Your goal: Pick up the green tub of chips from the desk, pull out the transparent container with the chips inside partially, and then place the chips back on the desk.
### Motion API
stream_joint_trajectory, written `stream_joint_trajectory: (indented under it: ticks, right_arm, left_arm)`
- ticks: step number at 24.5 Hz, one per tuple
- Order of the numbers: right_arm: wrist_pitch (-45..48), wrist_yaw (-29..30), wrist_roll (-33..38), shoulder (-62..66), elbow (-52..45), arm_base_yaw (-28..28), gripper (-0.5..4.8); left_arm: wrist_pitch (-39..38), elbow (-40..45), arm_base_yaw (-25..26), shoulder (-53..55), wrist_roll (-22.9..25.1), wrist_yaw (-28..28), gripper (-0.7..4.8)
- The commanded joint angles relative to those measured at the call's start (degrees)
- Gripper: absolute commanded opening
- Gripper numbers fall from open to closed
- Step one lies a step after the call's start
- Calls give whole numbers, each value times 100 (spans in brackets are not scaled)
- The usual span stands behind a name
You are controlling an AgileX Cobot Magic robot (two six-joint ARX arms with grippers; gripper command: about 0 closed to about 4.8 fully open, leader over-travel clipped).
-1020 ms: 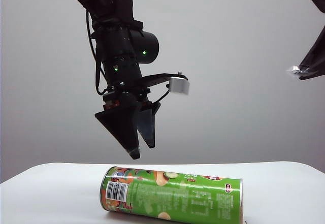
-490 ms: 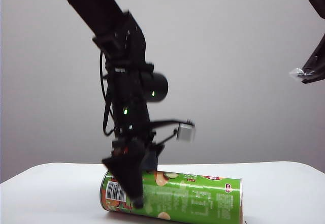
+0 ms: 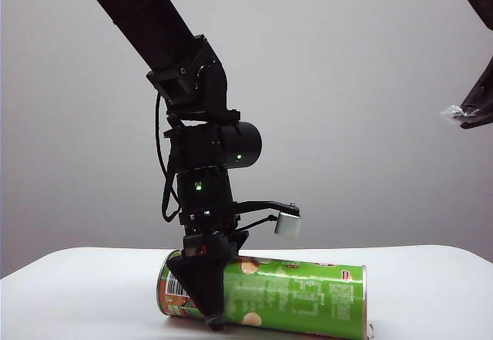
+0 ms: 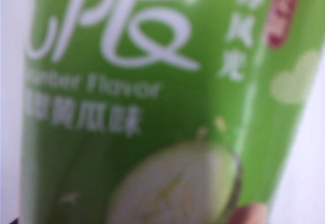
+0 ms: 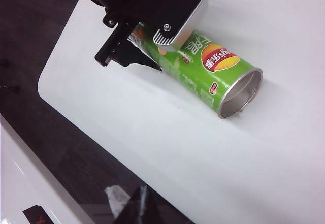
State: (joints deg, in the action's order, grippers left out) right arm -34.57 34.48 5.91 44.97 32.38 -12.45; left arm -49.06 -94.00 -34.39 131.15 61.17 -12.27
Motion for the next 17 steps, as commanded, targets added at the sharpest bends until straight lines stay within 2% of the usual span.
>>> stream_joint_trajectory:
  ticks: [1, 3, 4, 6, 11, 17]
  right_arm:
    - [122, -7, -22, -15, 24, -4, -6]
    - [190, -4, -20, -15, 24, -4, -6]
    - [214, -7, -20, -15, 24, -4, -6]
    - [221, -140, -17, -15, 24, -4, -5]
    - [133, -1054, -15, -13, 24, -4, -5]
    - [297, -1182, -9, 37, 24, 0, -4]
  left_arm:
    - [-140, -11, -20, -33, -55, 118, 335]
    - [-140, -11, -17, -39, -55, 144, 198]
    - [-142, -11, -17, -39, -52, 175, 161]
    - [-173, -11, -28, -39, -55, 216, 152]
    - [-332, -13, -26, -214, -55, 291, 154]
    - [-439, -11, -26, -839, -87, 348, 156]
